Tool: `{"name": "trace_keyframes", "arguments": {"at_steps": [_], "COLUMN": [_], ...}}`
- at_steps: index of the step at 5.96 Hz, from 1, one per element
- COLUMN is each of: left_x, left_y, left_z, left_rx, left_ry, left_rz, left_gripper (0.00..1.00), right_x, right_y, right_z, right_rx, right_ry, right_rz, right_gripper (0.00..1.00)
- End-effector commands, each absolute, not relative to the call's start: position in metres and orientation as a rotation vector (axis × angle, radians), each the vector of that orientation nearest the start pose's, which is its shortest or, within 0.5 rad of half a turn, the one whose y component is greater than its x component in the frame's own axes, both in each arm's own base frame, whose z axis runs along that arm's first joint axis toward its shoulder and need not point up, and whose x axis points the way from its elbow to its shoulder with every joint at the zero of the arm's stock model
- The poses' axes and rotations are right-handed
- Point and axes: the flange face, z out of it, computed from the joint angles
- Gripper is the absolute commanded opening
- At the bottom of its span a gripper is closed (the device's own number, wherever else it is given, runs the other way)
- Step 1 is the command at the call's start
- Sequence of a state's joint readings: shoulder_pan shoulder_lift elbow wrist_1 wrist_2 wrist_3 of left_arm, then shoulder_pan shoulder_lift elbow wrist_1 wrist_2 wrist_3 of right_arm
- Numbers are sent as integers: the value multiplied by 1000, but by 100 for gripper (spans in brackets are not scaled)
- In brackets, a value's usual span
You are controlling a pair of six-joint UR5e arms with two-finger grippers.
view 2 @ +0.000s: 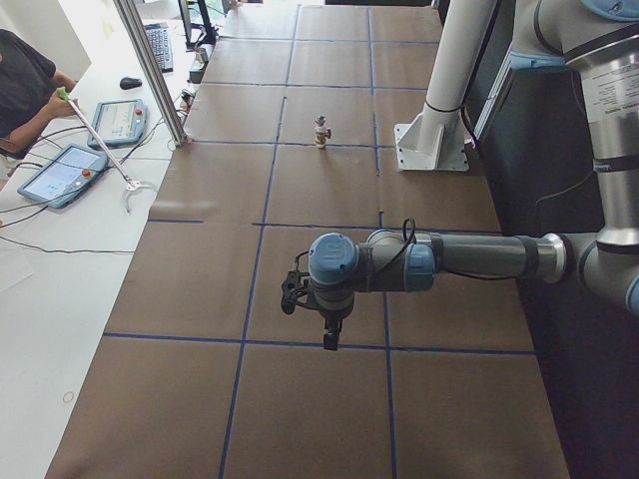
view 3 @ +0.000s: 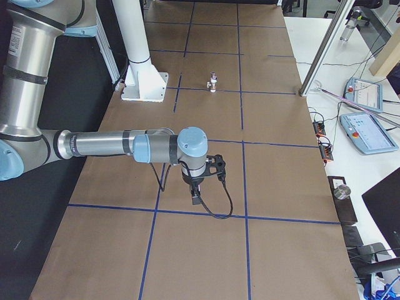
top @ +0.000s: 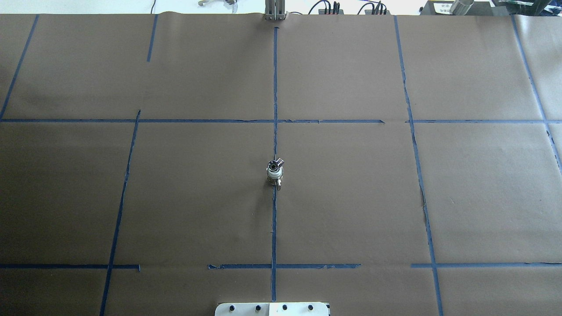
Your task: Assemble PPR valve and pipe with both arms
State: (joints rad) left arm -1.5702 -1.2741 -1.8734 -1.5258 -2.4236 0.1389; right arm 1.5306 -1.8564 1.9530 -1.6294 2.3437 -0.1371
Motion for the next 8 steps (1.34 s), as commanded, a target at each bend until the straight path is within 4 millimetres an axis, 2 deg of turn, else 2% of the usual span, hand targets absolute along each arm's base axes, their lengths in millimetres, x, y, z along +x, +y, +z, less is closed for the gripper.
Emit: {"name": "trace_keyframes", "arguments": {"at_steps": [1, 2, 4, 5, 7, 8], "left_x": [-59, -60, -61, -61, -58, -59], "left_y": [-370, -371, -366, -372, -369, -364], "left_z": [633, 633, 637, 632, 644, 637], "left_rx": [34, 34, 53, 70, 40, 54], "left_ry": [830, 806, 806, 806, 849, 852], "left_rz": [121, 125, 137, 144, 121, 129], "left_gripper": [100, 100, 100, 100, 100, 100], "right_x": [47, 43, 43, 42, 42, 41], "right_y": [-377, -374, -375, -376, -382, -382], "right_z": [599, 598, 595, 593, 586, 585], "right_rx": [67, 66, 73, 79, 97, 100], "right_ry": [-799, -859, -864, -865, -866, -866], "right_rz": [-178, -177, -178, -182, -192, -192], "right_gripper": [100, 100, 100, 100, 100, 100]}}
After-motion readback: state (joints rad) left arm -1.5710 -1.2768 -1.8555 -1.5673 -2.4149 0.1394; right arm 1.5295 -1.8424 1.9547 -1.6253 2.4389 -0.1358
